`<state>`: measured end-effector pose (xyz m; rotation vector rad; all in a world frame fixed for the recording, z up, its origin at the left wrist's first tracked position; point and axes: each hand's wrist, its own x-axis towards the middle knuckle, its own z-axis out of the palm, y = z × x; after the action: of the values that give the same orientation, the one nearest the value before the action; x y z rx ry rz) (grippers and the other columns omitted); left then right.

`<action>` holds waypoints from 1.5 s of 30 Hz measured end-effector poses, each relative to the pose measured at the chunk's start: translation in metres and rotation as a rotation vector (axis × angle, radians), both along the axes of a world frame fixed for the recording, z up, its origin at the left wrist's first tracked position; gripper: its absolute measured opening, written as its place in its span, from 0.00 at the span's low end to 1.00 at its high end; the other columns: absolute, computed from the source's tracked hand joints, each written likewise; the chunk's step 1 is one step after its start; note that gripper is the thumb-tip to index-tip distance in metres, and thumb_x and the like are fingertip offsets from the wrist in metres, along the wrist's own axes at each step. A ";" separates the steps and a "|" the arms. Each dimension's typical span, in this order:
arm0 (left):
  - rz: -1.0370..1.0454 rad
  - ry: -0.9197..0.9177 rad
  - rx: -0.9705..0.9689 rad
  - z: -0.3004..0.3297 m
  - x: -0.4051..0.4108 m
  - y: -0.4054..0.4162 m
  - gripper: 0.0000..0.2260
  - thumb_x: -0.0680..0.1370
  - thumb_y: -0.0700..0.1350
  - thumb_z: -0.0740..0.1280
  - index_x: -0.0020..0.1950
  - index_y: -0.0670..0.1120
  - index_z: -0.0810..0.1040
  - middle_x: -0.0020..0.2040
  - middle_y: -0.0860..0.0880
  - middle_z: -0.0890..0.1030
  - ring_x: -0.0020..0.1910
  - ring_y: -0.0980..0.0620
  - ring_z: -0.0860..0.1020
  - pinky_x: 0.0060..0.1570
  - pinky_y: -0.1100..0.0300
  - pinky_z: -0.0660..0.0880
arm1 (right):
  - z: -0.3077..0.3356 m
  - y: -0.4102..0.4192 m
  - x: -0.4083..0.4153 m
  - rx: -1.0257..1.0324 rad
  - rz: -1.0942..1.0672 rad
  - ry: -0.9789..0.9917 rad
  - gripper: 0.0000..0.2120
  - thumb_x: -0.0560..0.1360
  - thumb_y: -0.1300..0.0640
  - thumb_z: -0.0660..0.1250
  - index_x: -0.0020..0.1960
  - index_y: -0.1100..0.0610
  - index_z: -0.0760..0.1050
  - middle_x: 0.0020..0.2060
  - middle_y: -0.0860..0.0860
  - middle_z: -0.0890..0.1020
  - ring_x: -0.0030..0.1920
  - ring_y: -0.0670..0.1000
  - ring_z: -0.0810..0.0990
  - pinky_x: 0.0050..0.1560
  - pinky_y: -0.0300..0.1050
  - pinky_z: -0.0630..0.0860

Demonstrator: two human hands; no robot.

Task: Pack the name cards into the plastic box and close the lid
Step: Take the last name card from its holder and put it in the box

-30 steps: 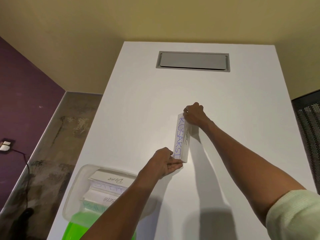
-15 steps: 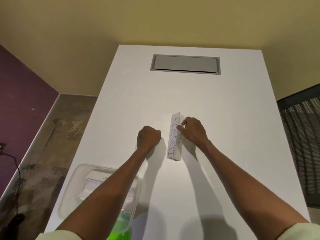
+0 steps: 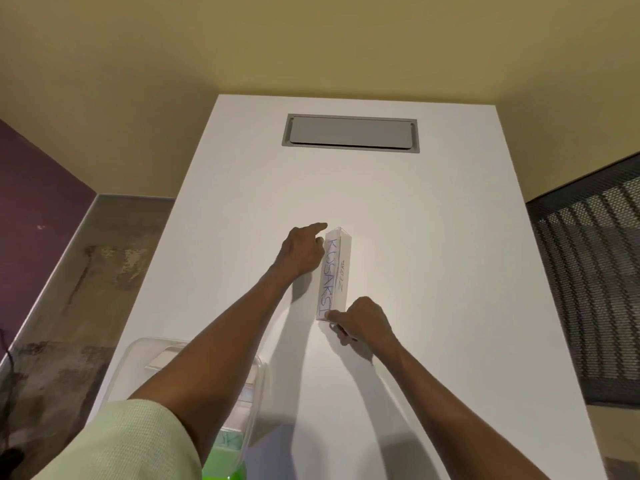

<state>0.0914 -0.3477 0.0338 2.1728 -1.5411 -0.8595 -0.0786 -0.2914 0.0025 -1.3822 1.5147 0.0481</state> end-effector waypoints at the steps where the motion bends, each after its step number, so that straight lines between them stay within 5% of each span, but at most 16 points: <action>1: -0.026 -0.025 0.008 0.000 0.000 -0.006 0.20 0.80 0.41 0.57 0.71 0.47 0.69 0.65 0.41 0.77 0.63 0.41 0.75 0.65 0.48 0.70 | -0.001 0.001 0.000 0.090 -0.044 -0.046 0.12 0.65 0.49 0.70 0.31 0.56 0.75 0.19 0.47 0.78 0.17 0.45 0.72 0.23 0.34 0.71; 8: -0.172 -0.139 0.028 -0.014 -0.004 -0.035 0.18 0.81 0.41 0.58 0.72 0.43 0.67 0.64 0.39 0.77 0.62 0.39 0.75 0.61 0.50 0.70 | -0.009 0.007 -0.004 0.403 -0.210 -0.130 0.04 0.71 0.58 0.67 0.40 0.57 0.73 0.31 0.55 0.77 0.20 0.48 0.64 0.21 0.30 0.58; 20: -0.174 -0.086 0.096 -0.027 -0.008 -0.038 0.20 0.81 0.39 0.54 0.74 0.47 0.65 0.69 0.41 0.73 0.68 0.42 0.71 0.67 0.52 0.68 | -0.020 0.028 -0.004 0.721 -0.701 -0.525 0.04 0.74 0.63 0.68 0.48 0.60 0.80 0.39 0.54 0.82 0.28 0.46 0.74 0.26 0.38 0.68; 29: -0.184 -0.069 0.093 -0.026 -0.006 -0.040 0.20 0.80 0.37 0.54 0.71 0.46 0.69 0.69 0.43 0.74 0.67 0.44 0.72 0.66 0.52 0.69 | -0.019 0.029 0.002 0.774 -0.848 -0.635 0.05 0.74 0.61 0.70 0.49 0.60 0.80 0.35 0.53 0.83 0.26 0.47 0.75 0.26 0.37 0.70; 33: -0.191 -0.047 0.046 -0.027 -0.001 -0.040 0.15 0.79 0.37 0.56 0.61 0.44 0.77 0.55 0.48 0.81 0.57 0.48 0.76 0.58 0.59 0.70 | -0.017 0.025 -0.003 0.709 -0.797 -0.592 0.07 0.75 0.56 0.70 0.48 0.60 0.81 0.35 0.52 0.83 0.27 0.46 0.75 0.27 0.39 0.69; 39: -0.137 -0.079 -0.024 -0.027 0.001 -0.037 0.16 0.79 0.39 0.56 0.65 0.45 0.74 0.59 0.42 0.81 0.58 0.41 0.77 0.58 0.52 0.74 | -0.010 0.006 -0.016 0.667 -0.685 -0.399 0.07 0.75 0.58 0.66 0.43 0.58 0.81 0.31 0.49 0.82 0.25 0.46 0.72 0.27 0.37 0.64; 45: -0.188 -0.076 -0.001 -0.025 -0.018 -0.062 0.18 0.81 0.41 0.56 0.72 0.43 0.67 0.63 0.38 0.77 0.61 0.39 0.75 0.58 0.52 0.71 | -0.014 0.010 -0.021 0.708 -0.772 -0.528 0.04 0.74 0.62 0.66 0.46 0.61 0.79 0.36 0.53 0.83 0.26 0.46 0.74 0.27 0.39 0.66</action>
<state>0.0734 -0.4095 0.0085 2.1077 -1.8050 -0.8402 -0.0996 -0.2814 -0.0116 -0.1756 1.2918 -0.2256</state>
